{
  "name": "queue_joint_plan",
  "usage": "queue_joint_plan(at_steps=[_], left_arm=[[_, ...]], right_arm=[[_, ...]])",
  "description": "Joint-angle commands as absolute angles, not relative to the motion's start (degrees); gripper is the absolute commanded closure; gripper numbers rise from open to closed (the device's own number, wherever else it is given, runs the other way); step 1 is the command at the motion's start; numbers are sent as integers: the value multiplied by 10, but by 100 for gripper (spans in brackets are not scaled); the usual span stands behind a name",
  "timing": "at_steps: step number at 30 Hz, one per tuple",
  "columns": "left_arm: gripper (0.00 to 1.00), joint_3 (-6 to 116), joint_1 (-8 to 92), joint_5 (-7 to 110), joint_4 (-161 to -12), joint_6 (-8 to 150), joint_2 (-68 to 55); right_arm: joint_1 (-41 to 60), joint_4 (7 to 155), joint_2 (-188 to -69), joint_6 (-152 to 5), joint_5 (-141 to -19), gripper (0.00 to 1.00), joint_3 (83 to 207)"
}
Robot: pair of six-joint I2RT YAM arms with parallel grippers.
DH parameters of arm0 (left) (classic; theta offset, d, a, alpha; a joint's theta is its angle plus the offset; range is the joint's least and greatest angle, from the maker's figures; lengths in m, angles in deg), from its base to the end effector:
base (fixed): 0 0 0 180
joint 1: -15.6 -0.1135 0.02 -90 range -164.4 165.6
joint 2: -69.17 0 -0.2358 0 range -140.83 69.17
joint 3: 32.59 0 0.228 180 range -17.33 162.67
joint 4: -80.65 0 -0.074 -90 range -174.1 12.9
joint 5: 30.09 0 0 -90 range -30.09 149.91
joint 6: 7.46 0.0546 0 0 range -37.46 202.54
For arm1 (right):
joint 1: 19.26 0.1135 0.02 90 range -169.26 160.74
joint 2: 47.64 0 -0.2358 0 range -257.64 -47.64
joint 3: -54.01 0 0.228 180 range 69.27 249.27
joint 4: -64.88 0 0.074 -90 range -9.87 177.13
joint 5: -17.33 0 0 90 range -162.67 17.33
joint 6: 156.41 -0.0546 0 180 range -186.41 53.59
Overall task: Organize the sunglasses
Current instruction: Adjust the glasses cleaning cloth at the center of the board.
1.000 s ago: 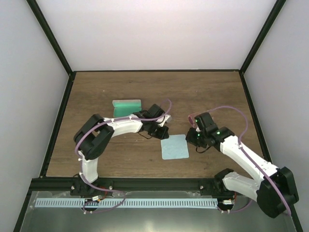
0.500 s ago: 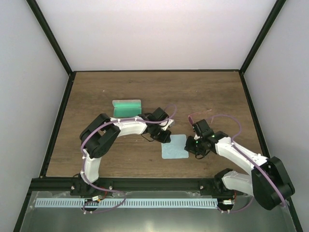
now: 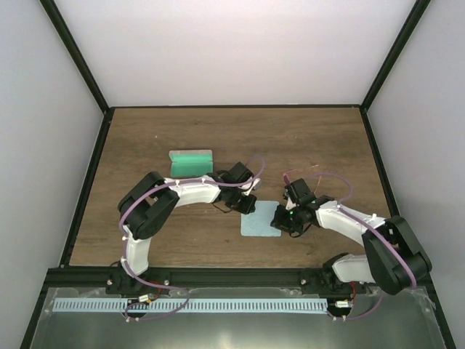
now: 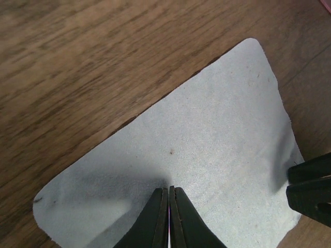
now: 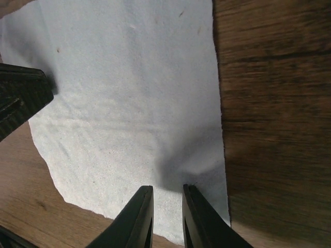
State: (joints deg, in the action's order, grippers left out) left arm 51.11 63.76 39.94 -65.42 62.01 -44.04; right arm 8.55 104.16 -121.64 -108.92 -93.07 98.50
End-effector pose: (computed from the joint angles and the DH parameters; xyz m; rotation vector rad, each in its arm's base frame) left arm 0.2312 -0.2861 0.1058 0.7948 2.7368 -0.7931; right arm 0.1669 0.1095 0.1112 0.2788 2.9384 0.7520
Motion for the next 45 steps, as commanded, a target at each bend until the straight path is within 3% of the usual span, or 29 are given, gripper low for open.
queue_joint_plan(at_steps=[1,16,25,34,39,41,45], left_arm=[[95,470,628,503,-589,622,-444],[90,402,606,574,-572,575,-394],[85,365,587,537,-577,552,-342],[80,385,588,501,-584,531,-344],[77,416,583,521,-567,529,-332],[70,427,576,528,-558,527,-321],[40,467,563,542,-529,535,-295]], right_arm=[[82,1039,-1266,-1093,-913,82,989],[78,1101,-1504,-1036,-833,83,1238],[78,1143,-1629,-985,-818,83,1427],[79,1136,-1649,-966,-834,83,1473],[83,1132,-1565,-966,-817,82,1471],[91,1139,-1537,-969,-812,81,1469],[129,1142,-1504,-987,-813,79,1438]])
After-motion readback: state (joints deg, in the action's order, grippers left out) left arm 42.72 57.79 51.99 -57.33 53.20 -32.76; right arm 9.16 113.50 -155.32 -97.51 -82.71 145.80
